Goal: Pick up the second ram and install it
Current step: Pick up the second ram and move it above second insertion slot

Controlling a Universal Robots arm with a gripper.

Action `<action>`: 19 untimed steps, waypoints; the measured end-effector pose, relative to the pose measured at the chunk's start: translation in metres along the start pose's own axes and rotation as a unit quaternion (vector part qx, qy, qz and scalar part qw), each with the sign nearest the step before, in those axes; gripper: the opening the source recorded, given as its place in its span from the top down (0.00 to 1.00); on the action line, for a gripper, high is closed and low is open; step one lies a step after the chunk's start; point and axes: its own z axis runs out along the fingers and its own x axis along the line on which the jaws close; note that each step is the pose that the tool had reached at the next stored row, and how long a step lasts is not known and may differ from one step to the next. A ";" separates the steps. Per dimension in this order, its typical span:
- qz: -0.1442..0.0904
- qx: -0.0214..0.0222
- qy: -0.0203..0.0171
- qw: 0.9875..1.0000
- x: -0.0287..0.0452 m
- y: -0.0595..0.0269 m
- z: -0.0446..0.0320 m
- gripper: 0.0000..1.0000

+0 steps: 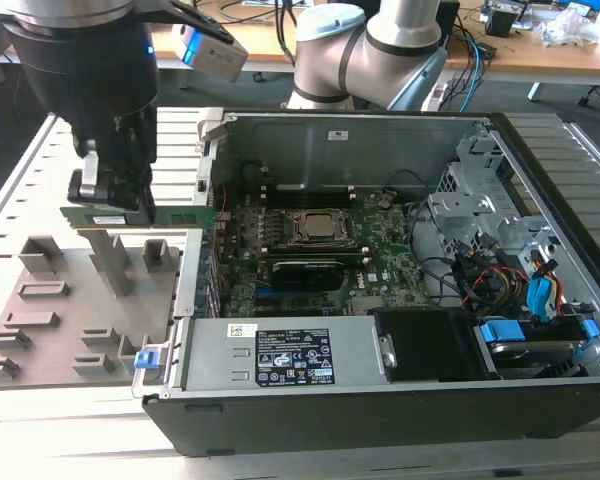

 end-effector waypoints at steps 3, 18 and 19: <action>0.000 0.000 0.000 1.000 -0.0021 -0.0156 -0.0005 0.86; 0.000 0.000 0.000 1.000 -0.0099 -0.0799 -0.0026 0.86; 0.000 0.000 0.000 1.000 -0.0102 -0.0831 -0.0027 0.86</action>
